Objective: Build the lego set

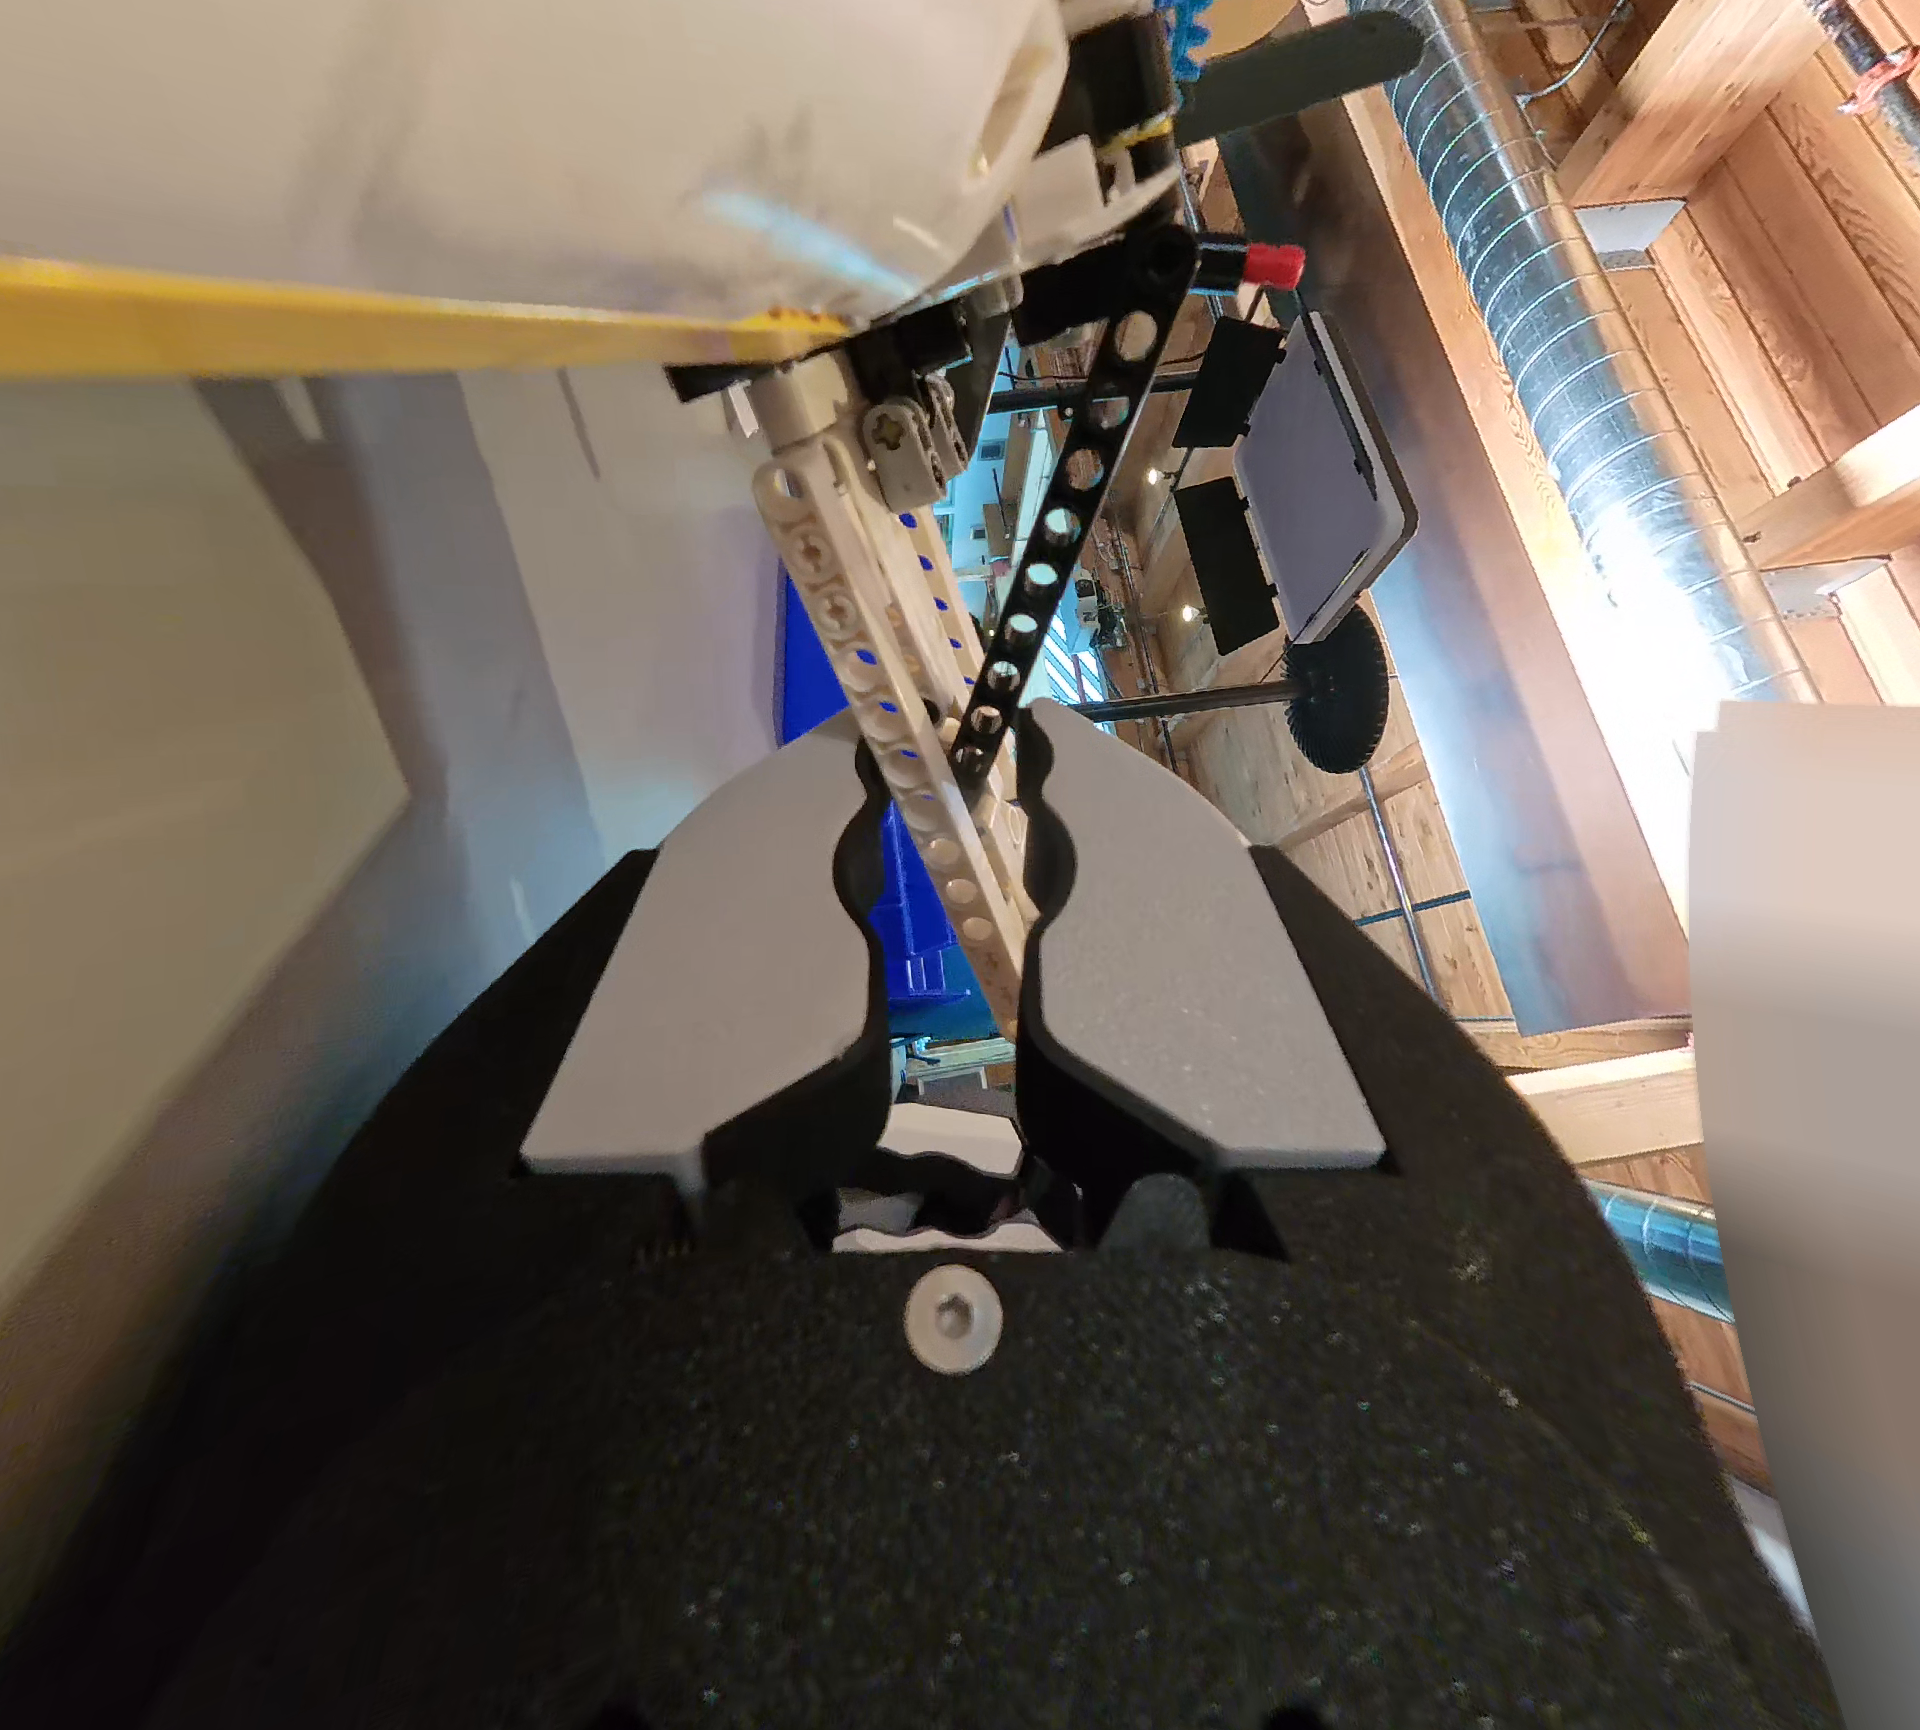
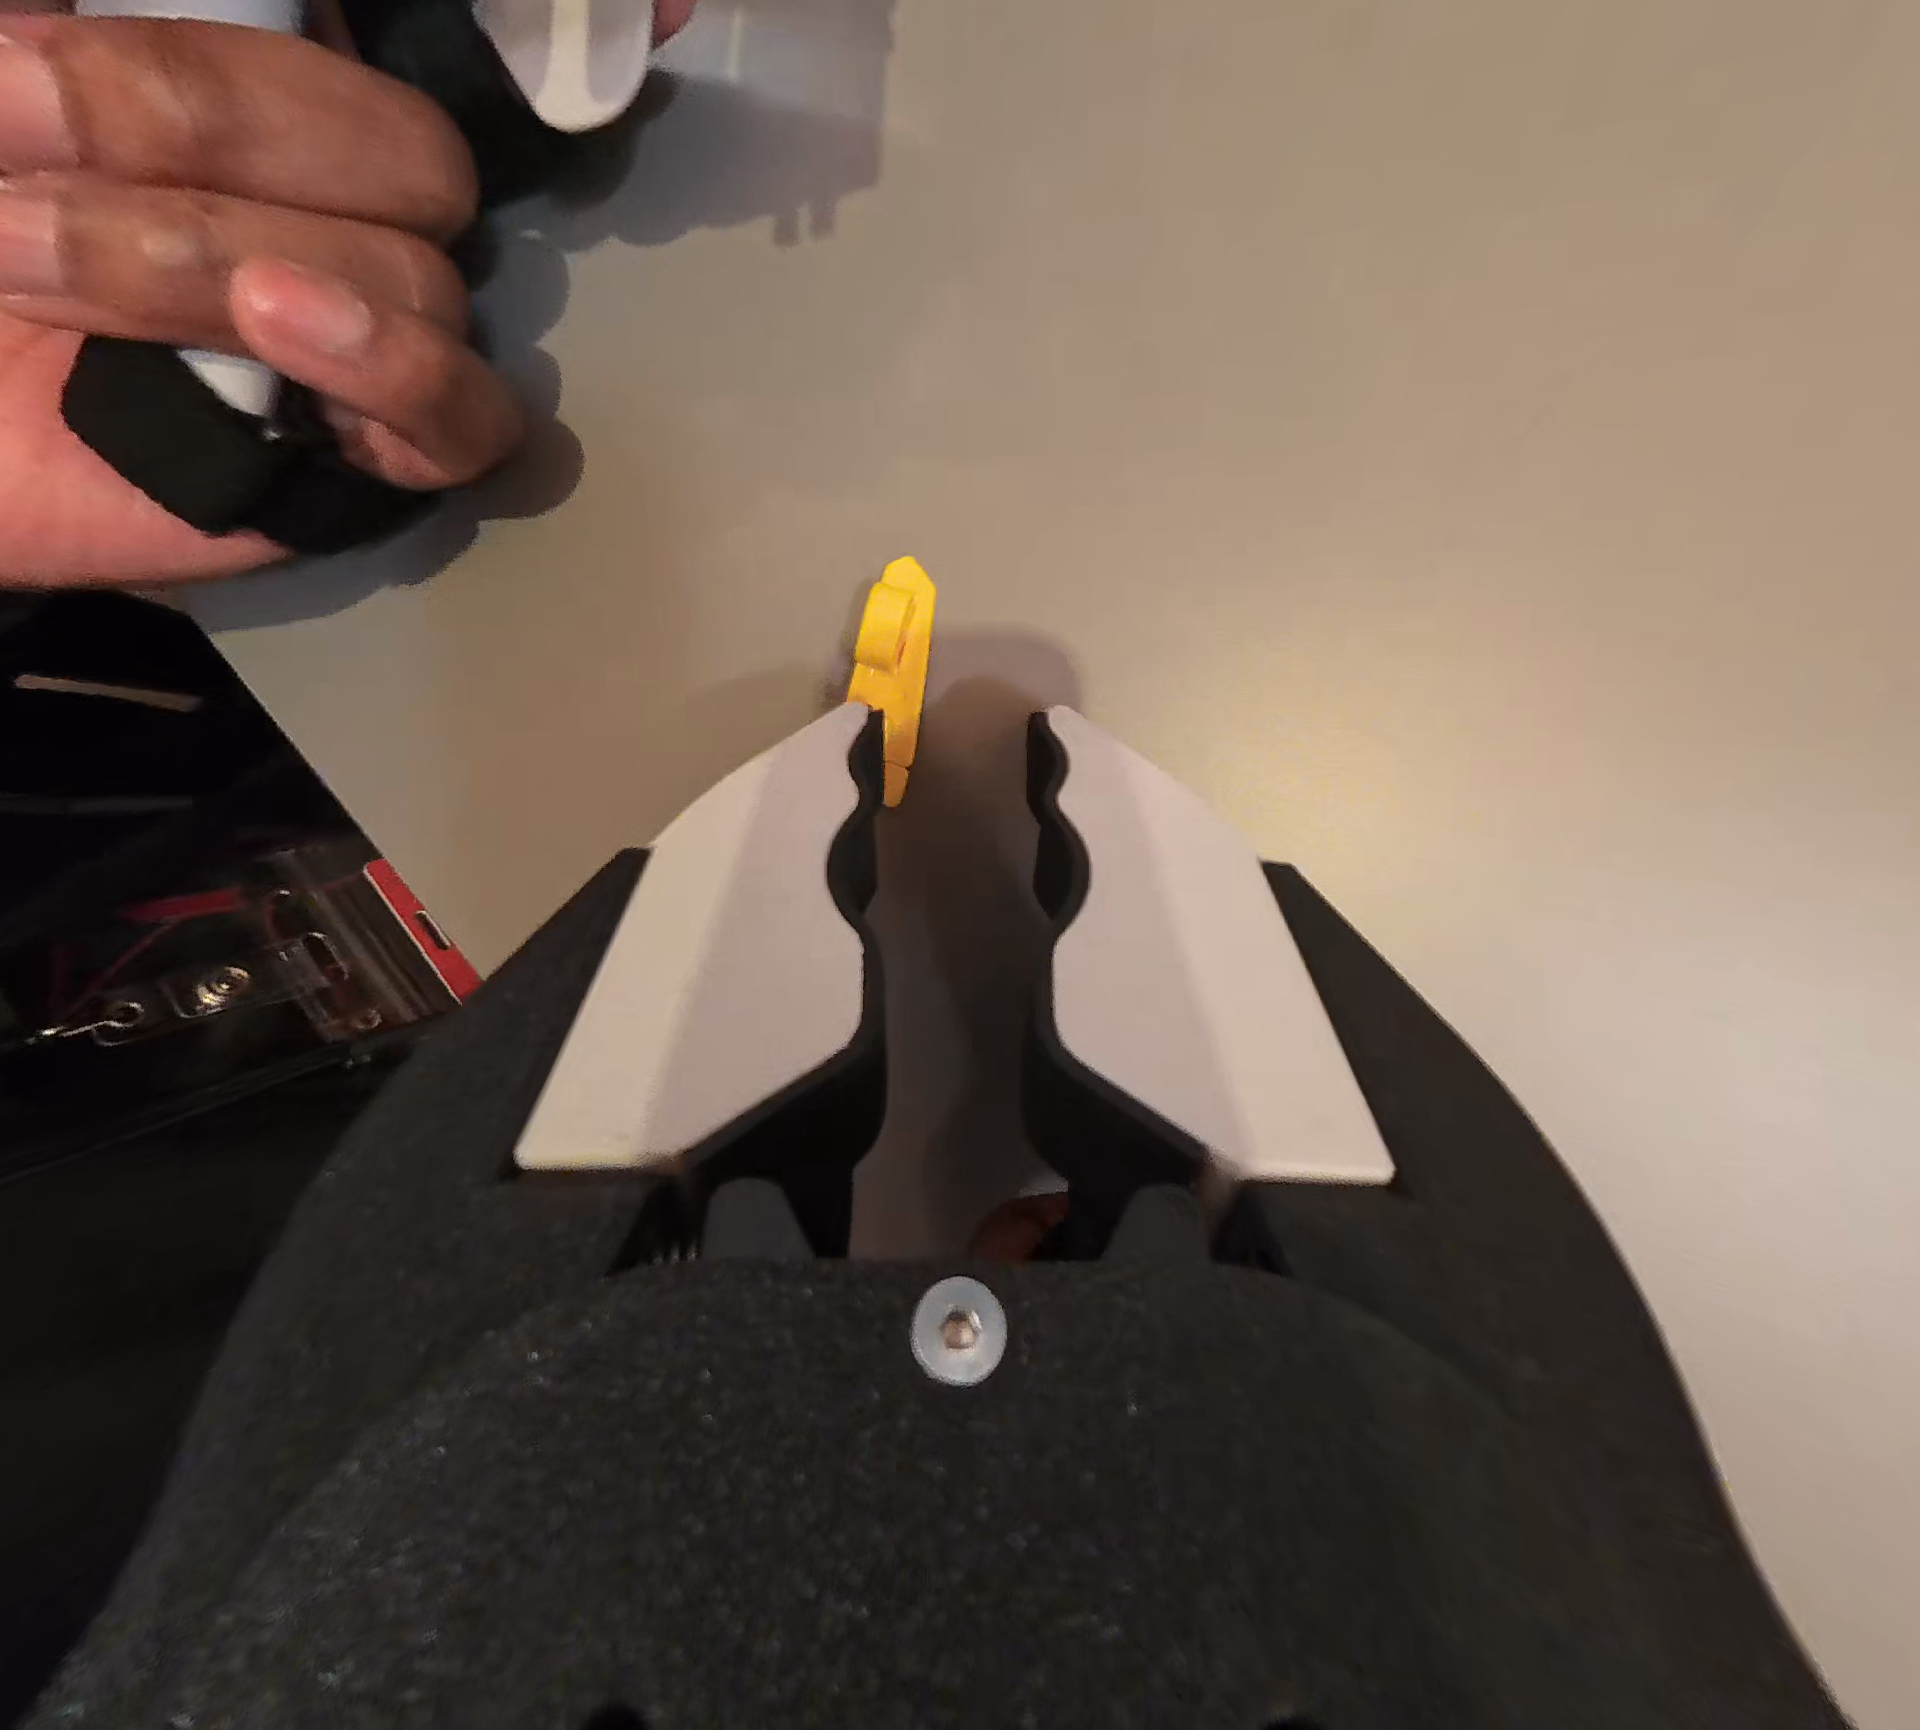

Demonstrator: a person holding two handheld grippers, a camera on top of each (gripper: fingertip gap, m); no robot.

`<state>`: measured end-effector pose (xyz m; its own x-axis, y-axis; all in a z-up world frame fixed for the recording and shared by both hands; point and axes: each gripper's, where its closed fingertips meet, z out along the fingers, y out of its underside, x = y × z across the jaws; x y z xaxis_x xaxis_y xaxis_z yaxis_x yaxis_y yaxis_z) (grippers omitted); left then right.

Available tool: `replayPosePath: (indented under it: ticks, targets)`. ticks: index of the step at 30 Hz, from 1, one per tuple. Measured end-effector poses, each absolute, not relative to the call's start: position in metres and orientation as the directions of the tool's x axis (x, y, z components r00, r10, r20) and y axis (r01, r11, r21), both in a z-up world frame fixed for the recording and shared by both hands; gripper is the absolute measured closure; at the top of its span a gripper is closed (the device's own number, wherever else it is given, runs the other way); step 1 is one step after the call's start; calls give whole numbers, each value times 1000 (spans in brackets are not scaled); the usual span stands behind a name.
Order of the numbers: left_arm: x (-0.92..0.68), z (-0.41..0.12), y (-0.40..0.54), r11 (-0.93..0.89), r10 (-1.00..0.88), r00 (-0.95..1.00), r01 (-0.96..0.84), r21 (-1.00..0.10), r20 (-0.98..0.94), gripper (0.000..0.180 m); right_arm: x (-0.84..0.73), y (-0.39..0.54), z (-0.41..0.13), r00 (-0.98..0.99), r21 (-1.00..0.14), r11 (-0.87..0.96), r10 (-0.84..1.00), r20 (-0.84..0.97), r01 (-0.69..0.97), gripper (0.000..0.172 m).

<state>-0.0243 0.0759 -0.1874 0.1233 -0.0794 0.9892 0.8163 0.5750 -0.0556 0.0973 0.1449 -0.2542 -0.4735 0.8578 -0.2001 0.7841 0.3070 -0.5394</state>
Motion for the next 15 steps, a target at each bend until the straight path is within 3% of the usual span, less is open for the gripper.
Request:
replayPosePath:
  ticks: [8, 15]
  targets:
    - [-23, -183, 75, 559, -141, 135, 829, -34, 981, 159, 102, 136, -252, -472, -488, 379, 878, -79, 786, 143]
    - [-19, -181, 71, 515, -189, 131, 857, -15, 973, 159, 108, 128, -250, -515, -493, 390, 845, -143, 777, 142]
